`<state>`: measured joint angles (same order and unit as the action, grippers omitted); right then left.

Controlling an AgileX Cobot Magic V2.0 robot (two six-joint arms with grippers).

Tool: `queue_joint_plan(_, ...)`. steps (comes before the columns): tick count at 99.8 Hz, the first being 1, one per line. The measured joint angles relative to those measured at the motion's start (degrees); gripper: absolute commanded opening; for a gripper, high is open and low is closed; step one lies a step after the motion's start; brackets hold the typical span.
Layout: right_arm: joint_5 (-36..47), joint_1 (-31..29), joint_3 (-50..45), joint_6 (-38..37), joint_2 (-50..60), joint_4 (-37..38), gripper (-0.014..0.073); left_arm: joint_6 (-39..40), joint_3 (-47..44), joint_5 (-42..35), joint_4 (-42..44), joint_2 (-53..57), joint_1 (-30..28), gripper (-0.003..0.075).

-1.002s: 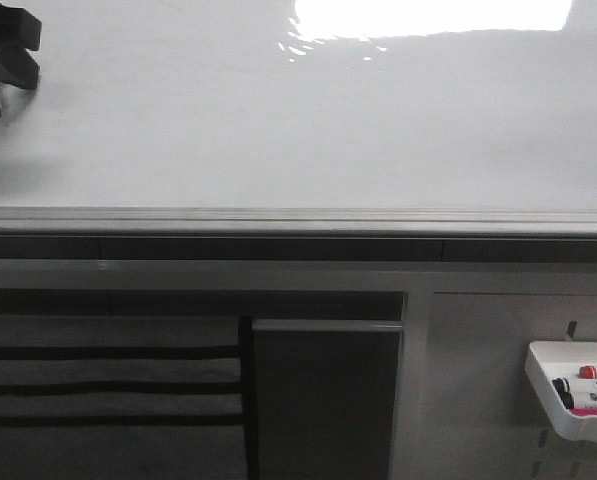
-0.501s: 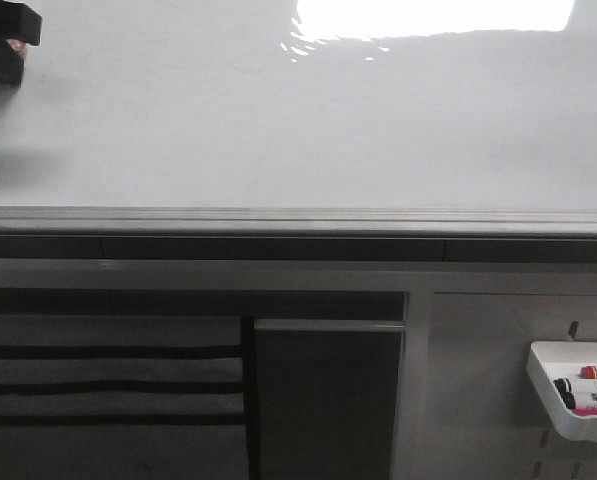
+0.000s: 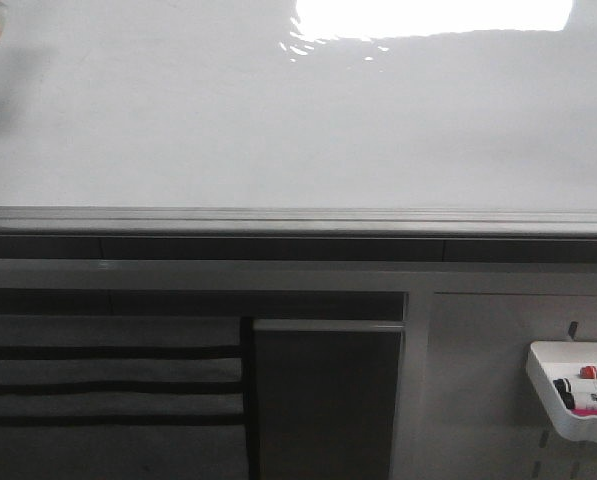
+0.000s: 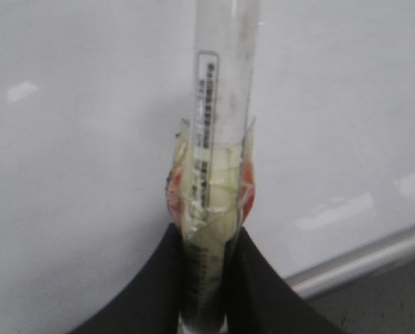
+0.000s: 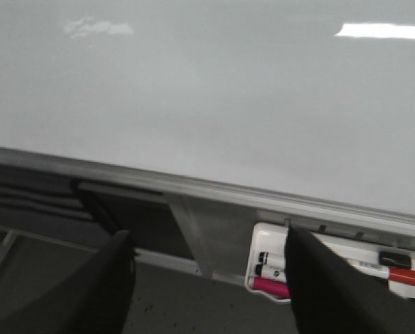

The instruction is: Write number 3 on whiteboard

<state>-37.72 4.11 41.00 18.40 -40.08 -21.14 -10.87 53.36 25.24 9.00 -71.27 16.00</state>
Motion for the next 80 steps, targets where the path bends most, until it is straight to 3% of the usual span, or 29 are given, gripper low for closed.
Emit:
queue_joint_plan(21, -10.61, 5.15, 6.49, 16.16, -8.40, -8.21, 0.0418, -14.30, 4.99, 15.55, -2.17, 1.08, 13.09, -0.0020)
queue_joint_plan(36, -18.20, 12.93, 11.86, 26.39, -15.64, -9.87, 0.0418, -26.96, 6.87, 23.63, -13.36, 1.08, 19.86, -0.0020)
queue_joint_plan(56, -19.60, 26.16, 17.62, 35.51, -22.70, -10.65, 0.0418, -45.45, 8.36, 30.56, -30.73, 1.08, 22.30, -0.0020)
queue_joint_plan(80, -14.75, 32.45, 22.60, 38.66, -27.11, -13.86, 0.0418, -49.11, 8.49, 31.22, -33.65, 1.08, 22.33, -0.0020)
